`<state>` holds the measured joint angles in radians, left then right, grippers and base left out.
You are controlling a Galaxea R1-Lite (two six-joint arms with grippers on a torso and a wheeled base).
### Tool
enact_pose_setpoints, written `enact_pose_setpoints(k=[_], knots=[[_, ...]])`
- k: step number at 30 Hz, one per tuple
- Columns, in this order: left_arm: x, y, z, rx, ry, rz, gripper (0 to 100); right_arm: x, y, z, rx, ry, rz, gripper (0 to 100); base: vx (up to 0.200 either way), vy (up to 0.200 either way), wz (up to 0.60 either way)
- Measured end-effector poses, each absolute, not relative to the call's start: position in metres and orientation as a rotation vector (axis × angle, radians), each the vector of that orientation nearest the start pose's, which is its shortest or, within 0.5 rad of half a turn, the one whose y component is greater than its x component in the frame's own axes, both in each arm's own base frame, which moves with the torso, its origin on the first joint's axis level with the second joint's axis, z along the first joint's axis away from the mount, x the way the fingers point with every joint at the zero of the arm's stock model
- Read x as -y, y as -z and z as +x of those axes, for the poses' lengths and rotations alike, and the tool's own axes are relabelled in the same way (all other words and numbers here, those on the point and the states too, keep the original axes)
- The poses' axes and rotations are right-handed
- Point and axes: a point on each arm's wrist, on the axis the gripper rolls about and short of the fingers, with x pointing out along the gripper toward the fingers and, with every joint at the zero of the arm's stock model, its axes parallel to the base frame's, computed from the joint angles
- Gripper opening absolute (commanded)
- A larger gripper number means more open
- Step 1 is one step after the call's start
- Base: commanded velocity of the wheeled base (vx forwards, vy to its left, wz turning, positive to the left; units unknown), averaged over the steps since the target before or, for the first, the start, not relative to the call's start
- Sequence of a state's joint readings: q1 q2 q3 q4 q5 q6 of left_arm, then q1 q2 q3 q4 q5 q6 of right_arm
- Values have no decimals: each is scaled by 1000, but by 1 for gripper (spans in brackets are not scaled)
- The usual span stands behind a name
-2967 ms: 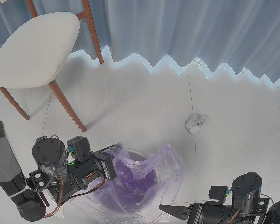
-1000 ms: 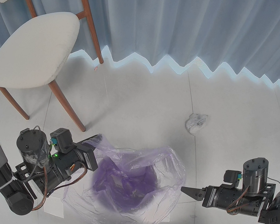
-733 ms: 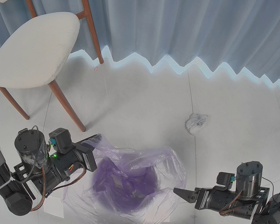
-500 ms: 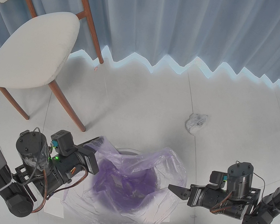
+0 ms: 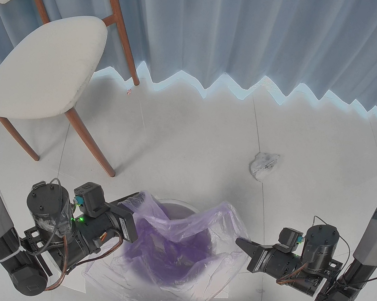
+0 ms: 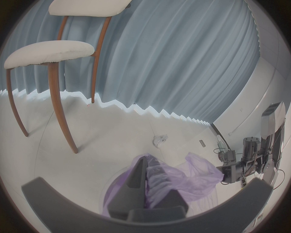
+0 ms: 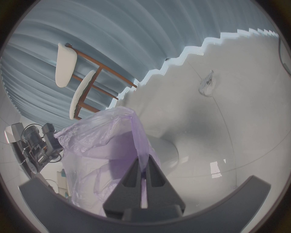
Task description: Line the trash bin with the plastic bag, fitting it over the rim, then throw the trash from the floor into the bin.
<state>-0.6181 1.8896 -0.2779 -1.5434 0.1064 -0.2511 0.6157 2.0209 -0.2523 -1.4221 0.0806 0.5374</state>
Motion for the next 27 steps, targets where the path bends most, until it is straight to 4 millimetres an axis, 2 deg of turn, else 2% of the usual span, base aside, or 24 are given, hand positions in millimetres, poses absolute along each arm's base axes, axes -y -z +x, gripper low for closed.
enact_pose_setpoints(k=[8,16,27], knots=[[137,-99,214,-176,468,-343,0,-153,-61,205,-562,-673,530,0,0,0,0],[136,-92,215,-285,522,-557,0,-162,-70,210,-553,-743,581,0,0,0,0],[149,-61,221,-421,513,-570,0,-179,-46,221,-608,-751,545,0,0,0,0]])
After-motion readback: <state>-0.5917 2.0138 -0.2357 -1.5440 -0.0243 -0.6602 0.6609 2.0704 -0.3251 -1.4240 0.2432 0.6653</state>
